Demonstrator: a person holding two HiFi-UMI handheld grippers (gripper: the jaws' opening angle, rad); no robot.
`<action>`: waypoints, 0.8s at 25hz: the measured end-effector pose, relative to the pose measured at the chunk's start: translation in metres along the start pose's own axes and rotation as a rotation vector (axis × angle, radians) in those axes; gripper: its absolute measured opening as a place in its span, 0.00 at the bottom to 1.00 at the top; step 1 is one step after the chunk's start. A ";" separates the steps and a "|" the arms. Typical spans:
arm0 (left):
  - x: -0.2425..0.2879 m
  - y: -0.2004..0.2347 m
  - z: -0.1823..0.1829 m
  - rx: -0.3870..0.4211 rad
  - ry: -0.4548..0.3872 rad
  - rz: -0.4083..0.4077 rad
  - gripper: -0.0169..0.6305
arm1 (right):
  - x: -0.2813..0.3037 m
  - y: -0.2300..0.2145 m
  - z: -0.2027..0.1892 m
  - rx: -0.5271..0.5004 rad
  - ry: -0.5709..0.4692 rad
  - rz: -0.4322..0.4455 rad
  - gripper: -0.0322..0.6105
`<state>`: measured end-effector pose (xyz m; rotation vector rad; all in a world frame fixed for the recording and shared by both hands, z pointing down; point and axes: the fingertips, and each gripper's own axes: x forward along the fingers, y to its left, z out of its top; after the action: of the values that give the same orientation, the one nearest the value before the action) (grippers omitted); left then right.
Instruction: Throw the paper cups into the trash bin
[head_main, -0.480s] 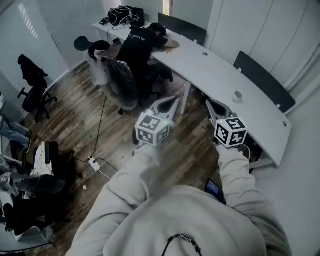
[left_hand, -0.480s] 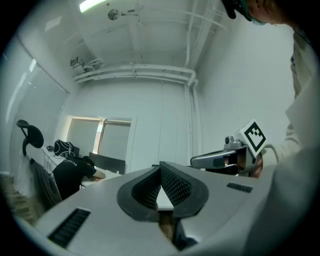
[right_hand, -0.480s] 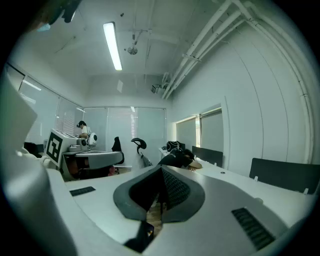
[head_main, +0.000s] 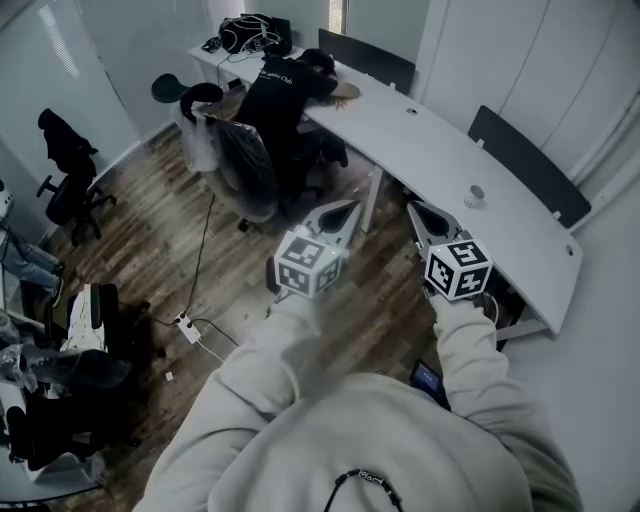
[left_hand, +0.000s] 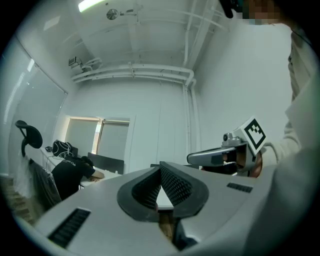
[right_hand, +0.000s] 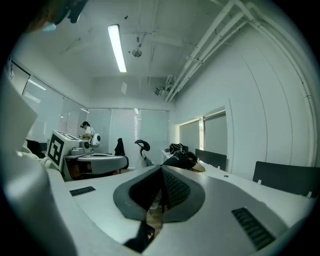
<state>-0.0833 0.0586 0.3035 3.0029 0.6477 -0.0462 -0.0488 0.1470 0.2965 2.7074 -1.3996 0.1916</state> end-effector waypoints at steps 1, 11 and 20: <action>0.000 0.000 0.000 -0.004 -0.001 0.002 0.01 | -0.001 0.000 0.000 0.002 0.001 -0.002 0.08; 0.023 -0.018 -0.007 -0.049 -0.006 -0.047 0.01 | -0.019 -0.045 -0.015 0.063 0.032 -0.096 0.08; 0.083 -0.050 -0.009 -0.074 0.019 -0.092 0.01 | -0.045 -0.099 -0.024 0.085 0.048 -0.120 0.08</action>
<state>-0.0278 0.1385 0.3062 2.9048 0.7714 0.0021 0.0048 0.2432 0.3114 2.8242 -1.2391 0.3110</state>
